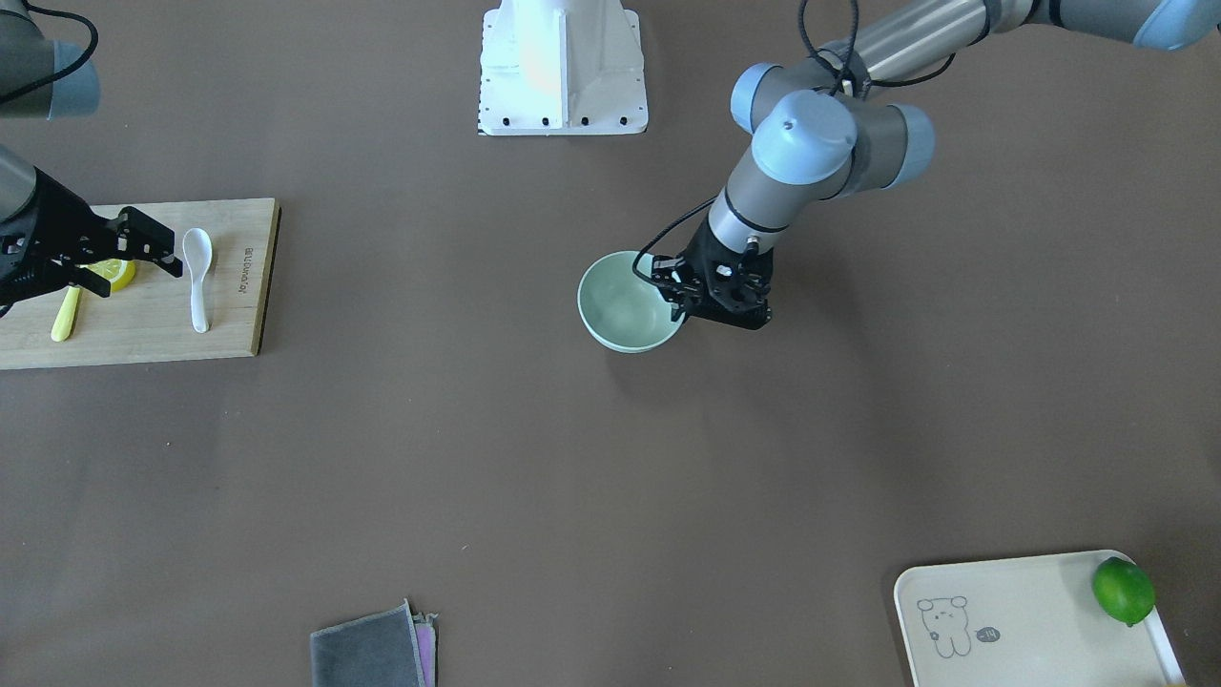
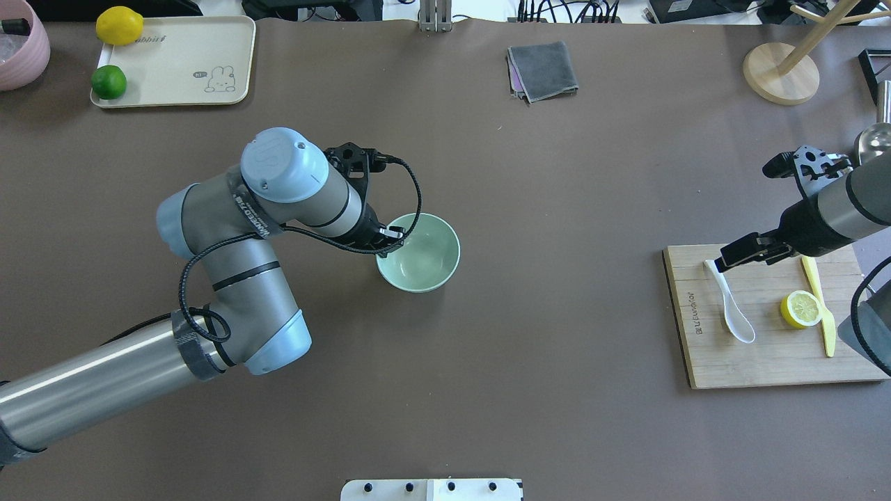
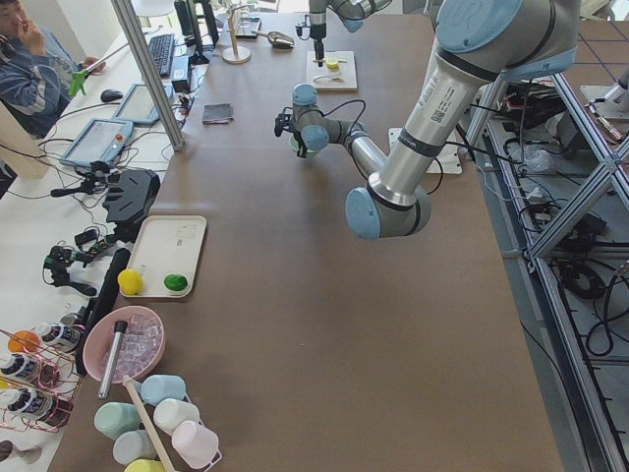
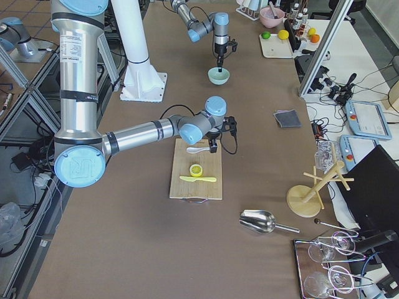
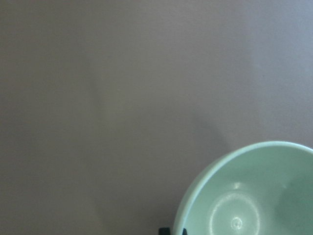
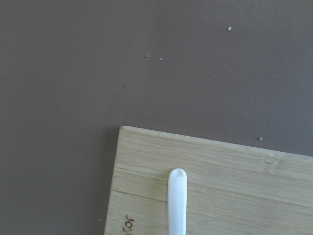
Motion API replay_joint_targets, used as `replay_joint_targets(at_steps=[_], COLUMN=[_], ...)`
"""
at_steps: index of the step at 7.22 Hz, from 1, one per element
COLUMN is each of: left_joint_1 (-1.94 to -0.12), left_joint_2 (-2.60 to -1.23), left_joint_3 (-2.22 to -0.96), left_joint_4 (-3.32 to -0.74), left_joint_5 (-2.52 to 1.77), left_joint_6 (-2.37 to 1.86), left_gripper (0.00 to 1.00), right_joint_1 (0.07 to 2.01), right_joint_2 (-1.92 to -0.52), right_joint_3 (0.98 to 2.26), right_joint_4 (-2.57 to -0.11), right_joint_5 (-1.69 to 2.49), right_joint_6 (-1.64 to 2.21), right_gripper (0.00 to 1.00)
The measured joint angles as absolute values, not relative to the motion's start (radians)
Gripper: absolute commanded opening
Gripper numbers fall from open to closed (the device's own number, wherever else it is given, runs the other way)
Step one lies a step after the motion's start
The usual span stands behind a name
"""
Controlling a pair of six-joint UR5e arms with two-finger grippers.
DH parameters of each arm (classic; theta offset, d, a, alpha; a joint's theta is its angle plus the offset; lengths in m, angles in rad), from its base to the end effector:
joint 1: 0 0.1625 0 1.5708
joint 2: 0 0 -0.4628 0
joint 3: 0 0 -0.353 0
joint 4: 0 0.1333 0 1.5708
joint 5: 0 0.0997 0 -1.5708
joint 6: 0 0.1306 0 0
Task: Place spoon in bowl
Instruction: 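Move the left gripper over the green bowl while the right reaches toward the spoon, then lower the right gripper and grasp the white spoon on the cutting board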
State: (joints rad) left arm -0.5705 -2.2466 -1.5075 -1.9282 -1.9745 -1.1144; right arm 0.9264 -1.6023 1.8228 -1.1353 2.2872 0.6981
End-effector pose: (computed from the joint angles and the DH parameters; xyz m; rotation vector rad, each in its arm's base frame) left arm 0.5733 -0.4653 0.3063 0.1460 1.0140 0.0918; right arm -0.2437 -0.4035 0.5651 0.0619 -0.9296 -0.1851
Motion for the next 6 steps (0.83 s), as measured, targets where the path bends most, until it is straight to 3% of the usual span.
replay_joint_targets(at_steps=[3, 6], left_joint_1=[-0.554, -0.545], left_joint_2=[-2.273, -2.276], left_joint_3=[-1.487, -1.486], left_joint_4=[-1.932, -1.936], left_joint_5=[-1.963, -1.963], left_joint_6=[-1.137, -1.153], left_gripper=[0.00, 0.00], right_joint_1=[0.903, 0.882], right_joint_2=[-1.591, -1.591], right_joint_3=[1.814, 1.794], right_joint_4=[-1.138, -1.142], right_joint_5=[2.274, 2.249], right_joint_6=[0.702, 0.703], right_gripper=[0.98, 0.83])
